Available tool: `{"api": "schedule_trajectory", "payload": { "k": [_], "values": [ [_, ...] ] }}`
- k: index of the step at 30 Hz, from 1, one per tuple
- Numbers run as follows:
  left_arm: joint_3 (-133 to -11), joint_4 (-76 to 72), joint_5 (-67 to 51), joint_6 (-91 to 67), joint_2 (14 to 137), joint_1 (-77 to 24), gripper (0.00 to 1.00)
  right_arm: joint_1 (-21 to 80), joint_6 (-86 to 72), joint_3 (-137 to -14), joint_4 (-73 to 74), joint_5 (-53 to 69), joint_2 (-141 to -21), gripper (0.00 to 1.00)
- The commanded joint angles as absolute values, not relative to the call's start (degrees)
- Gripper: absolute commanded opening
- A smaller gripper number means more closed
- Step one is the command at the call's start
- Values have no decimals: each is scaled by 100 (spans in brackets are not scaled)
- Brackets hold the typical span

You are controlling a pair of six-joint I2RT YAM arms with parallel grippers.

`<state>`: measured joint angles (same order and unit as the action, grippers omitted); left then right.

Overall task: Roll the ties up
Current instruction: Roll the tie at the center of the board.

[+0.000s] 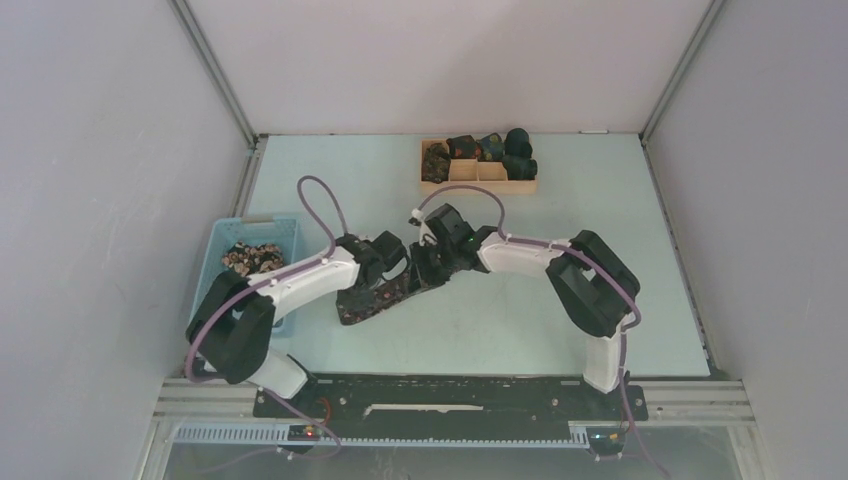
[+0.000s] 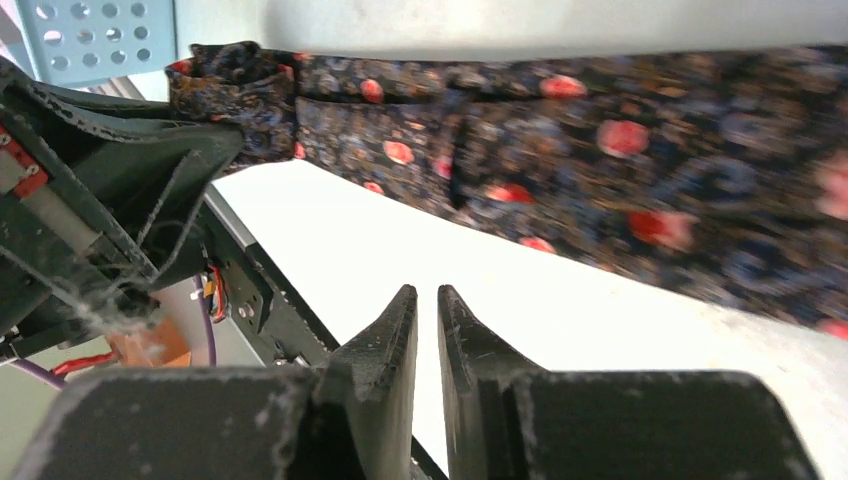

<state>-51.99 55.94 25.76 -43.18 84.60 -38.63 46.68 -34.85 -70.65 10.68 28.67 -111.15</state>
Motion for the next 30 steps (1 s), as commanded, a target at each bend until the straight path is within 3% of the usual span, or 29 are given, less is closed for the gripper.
{"api": "schedule_trajectory", "payload": {
  "k": [1,11,24,27,30],
  "values": [
    [-5637,6224,3349,-4500,8884,-4023,0,4412,-3451,-6735,982,2681,-10540,17],
    [-6248,6549,3588,-4585,10114,-4348,0,4006,-3597,-5967,755,2657,-10009,17],
    [-6671,6125,3211,-4464,10863,-4508,0,3769,-3586,-5507,767,2604,-9467,16],
    [-6611,5916,3059,-4386,10839,-4509,8,3758,-3561,-5493,836,2554,-9376,17],
    [-6518,5622,2903,-4304,10769,-4508,28,3760,-3557,-5493,821,2564,-9317,16]
  ]
}}
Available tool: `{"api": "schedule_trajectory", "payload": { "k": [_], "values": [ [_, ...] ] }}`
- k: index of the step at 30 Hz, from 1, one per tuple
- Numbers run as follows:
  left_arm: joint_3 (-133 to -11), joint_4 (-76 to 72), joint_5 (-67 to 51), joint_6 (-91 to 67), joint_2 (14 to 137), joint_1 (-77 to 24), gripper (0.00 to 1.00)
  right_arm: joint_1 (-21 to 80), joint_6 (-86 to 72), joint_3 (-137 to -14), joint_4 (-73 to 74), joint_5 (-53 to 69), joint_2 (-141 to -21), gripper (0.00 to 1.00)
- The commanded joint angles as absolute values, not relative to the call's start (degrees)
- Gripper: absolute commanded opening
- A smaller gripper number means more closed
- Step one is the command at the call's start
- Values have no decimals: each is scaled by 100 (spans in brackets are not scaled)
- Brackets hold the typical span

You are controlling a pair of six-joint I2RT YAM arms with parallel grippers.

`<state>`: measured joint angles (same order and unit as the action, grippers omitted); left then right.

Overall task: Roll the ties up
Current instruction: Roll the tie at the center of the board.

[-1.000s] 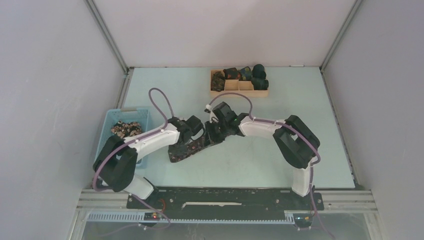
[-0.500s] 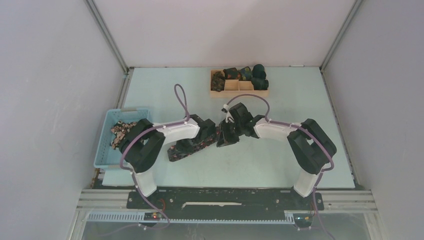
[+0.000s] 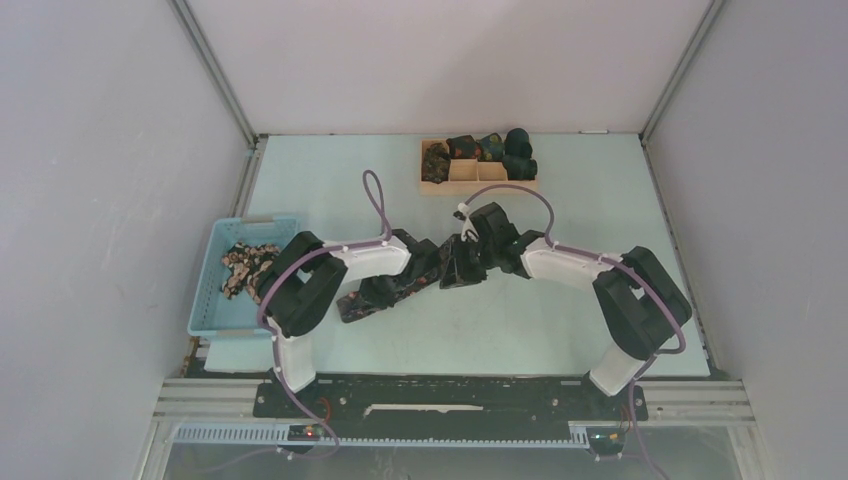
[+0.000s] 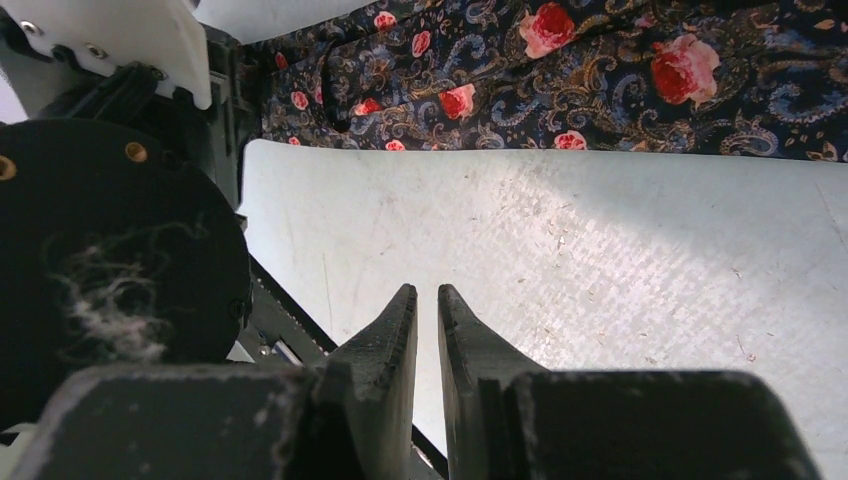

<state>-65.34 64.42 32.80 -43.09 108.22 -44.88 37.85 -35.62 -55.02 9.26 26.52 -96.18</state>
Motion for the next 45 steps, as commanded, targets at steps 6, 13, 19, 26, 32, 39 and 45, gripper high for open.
{"api": "schedule_trajectory", "payload": {
  "k": [6,13,19,26,32,39,45],
  "values": [
    [-6350,5341,2841,-4278,10413,-4509,43,3804,-3575,-5493,745,2566,-9155,17],
    [-6110,5111,2910,-4202,9488,-4508,61,3851,-3559,-5690,992,2312,-8856,18],
    [-5844,4985,3019,-4084,8488,-4497,79,4026,-3577,-5935,1237,2016,-8644,19],
    [-5161,4610,3009,-4237,6874,-4448,82,4445,-3516,-6614,1618,1891,-8854,21],
    [-3760,3455,3030,-4330,4907,-4312,80,4763,-3618,-7352,1652,1910,-9613,21],
    [-2486,3255,2883,-4718,3068,-3855,79,5206,-3588,-8660,2078,2024,-10870,20],
    [-1716,3021,2335,-5009,1988,-3390,71,5490,-3596,-9609,2388,2139,-11625,18]
  ]
}}
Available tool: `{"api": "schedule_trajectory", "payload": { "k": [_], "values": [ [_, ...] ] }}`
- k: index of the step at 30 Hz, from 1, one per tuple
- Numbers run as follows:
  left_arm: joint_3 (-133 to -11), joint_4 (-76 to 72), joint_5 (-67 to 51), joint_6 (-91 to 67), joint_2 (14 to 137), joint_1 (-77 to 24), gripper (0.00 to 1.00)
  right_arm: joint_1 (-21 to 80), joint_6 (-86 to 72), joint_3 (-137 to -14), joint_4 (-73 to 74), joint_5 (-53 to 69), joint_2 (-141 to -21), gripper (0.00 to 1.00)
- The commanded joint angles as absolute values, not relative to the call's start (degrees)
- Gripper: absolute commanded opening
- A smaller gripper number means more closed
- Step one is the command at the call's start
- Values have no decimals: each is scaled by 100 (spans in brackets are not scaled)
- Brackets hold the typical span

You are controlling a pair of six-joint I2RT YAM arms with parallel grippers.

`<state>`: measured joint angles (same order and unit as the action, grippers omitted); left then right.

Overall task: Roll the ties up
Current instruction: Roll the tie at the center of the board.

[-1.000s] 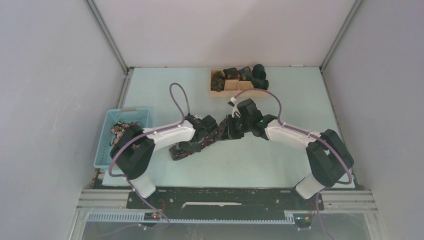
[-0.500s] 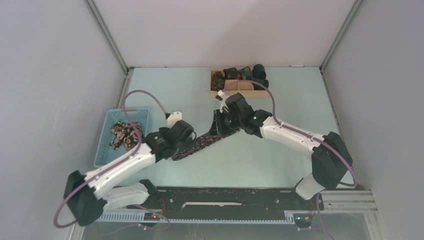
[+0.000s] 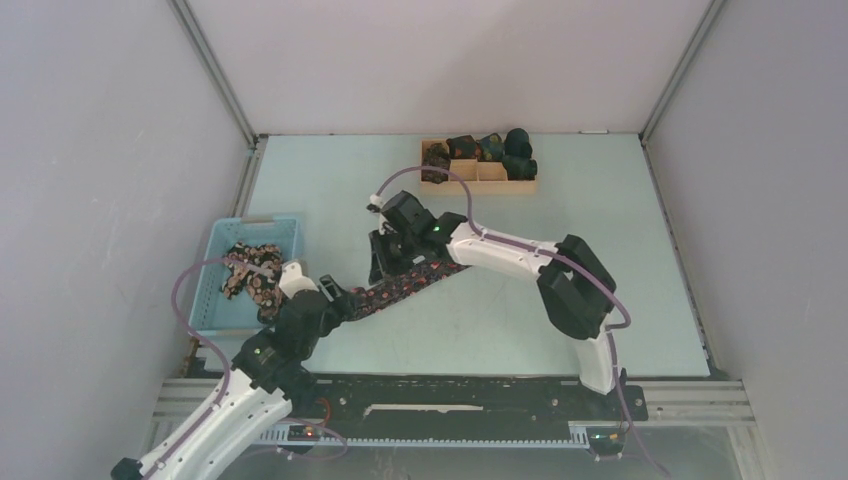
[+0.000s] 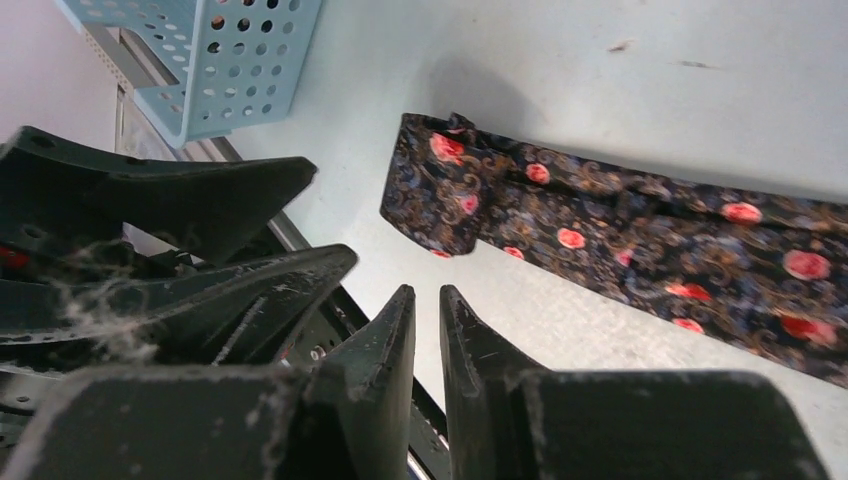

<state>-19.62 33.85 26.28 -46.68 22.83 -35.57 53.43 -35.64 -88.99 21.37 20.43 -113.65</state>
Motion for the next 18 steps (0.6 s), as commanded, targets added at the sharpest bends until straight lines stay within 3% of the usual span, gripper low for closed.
{"api": "schedule_trajectory", "payload": {
  "k": [1,18],
  "values": [
    [-1666,3056,2344,-5062,1960,-3371,70,5513,-3593,-9695,2417,2144,-11711,18],
    [-1503,3316,2411,-5378,2242,-3114,62,5639,-3756,-10151,2241,2635,-12578,13]
  ]
}}
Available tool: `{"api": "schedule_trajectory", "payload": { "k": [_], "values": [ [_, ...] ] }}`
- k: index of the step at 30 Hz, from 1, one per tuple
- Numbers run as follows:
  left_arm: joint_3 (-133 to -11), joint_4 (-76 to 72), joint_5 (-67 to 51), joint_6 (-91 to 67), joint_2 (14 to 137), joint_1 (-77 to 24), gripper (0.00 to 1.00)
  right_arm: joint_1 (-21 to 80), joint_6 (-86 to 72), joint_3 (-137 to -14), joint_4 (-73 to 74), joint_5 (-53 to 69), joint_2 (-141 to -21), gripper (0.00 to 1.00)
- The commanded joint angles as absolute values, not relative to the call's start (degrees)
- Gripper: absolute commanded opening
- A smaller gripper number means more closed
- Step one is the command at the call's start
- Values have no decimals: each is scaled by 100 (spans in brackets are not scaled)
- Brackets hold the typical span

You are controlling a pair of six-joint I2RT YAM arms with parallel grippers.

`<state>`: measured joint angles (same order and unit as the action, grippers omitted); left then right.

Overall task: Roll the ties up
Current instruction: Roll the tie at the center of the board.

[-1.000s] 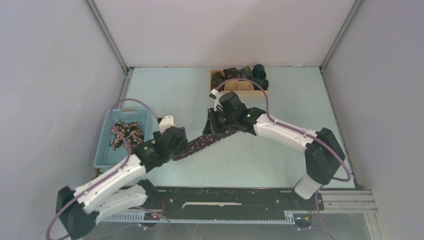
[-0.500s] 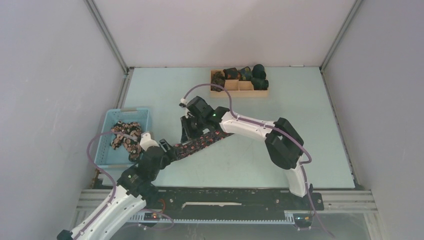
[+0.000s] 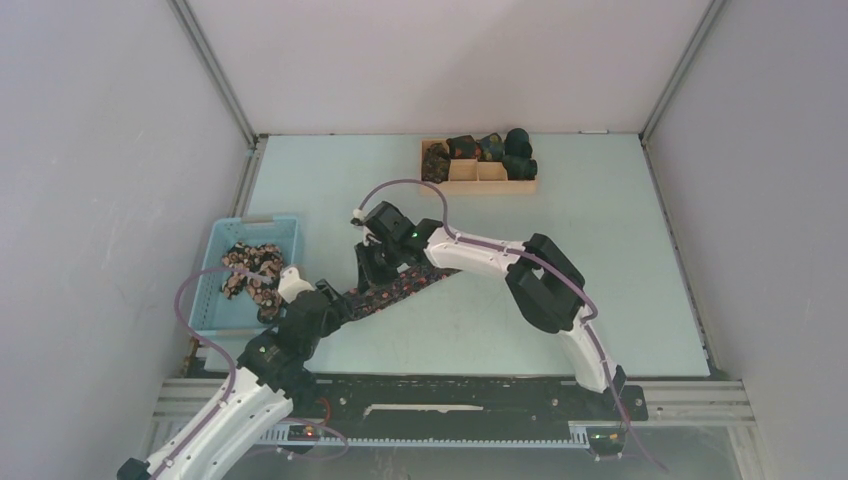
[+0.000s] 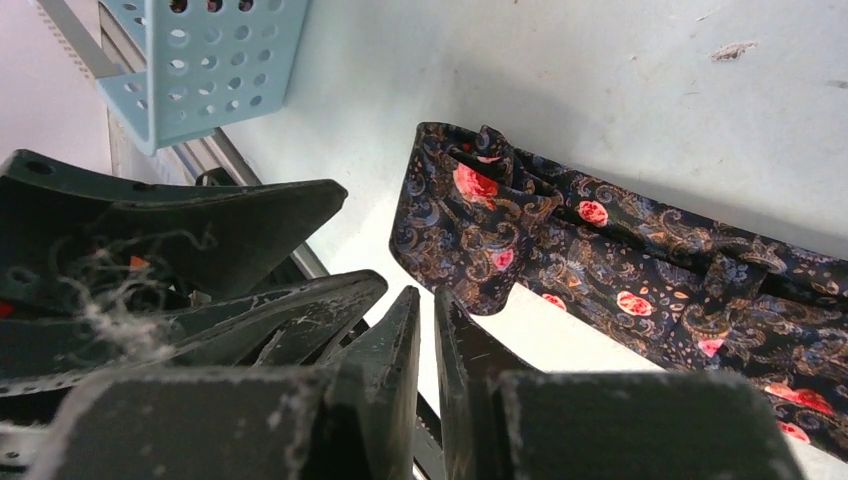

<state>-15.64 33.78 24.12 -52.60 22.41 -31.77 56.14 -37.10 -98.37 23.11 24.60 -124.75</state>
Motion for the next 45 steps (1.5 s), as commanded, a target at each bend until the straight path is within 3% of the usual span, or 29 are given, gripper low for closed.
{"api": "schedule_trajectory", "payload": {
  "k": [1,45],
  "values": [
    [-1483,3289,2376,-5367,2230,-3107,62,5640,-3749,-10144,2241,2644,-12608,13],
    [-961,1597,777,-5026,3224,-2023,63,5324,-3699,-9309,1654,2917,-13020,11]
  ]
}}
